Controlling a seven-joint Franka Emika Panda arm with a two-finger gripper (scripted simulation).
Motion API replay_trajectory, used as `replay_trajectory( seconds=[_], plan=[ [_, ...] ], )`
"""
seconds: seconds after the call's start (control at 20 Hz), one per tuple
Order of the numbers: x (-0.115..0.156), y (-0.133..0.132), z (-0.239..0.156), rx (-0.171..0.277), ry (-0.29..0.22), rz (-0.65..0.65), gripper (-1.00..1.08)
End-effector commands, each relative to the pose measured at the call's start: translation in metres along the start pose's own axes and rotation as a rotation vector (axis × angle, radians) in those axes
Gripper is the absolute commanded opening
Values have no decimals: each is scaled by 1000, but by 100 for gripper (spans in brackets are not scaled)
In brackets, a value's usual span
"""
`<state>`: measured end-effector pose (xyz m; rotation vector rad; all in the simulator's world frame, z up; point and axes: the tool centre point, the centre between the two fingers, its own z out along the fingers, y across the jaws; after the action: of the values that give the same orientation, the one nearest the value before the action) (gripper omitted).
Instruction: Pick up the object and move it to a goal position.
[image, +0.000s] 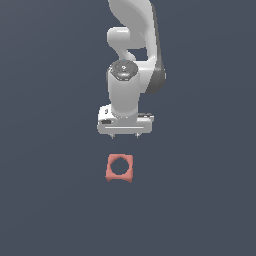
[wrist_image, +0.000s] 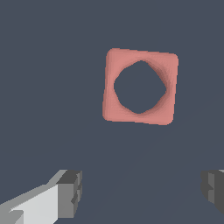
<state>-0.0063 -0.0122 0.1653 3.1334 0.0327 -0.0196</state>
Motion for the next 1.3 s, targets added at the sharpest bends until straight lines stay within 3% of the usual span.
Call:
replay_trajectory(
  seconds=[0.0,0.4,0.85,1.25],
  plan=[
    [0,0,0,0,0,0,68],
    [3,-13,-6,-9,11,-39,68],
    [13,-9,-2,-7,10,-83,68],
    [36,1,10,-1,8,-199,68]
  ],
)
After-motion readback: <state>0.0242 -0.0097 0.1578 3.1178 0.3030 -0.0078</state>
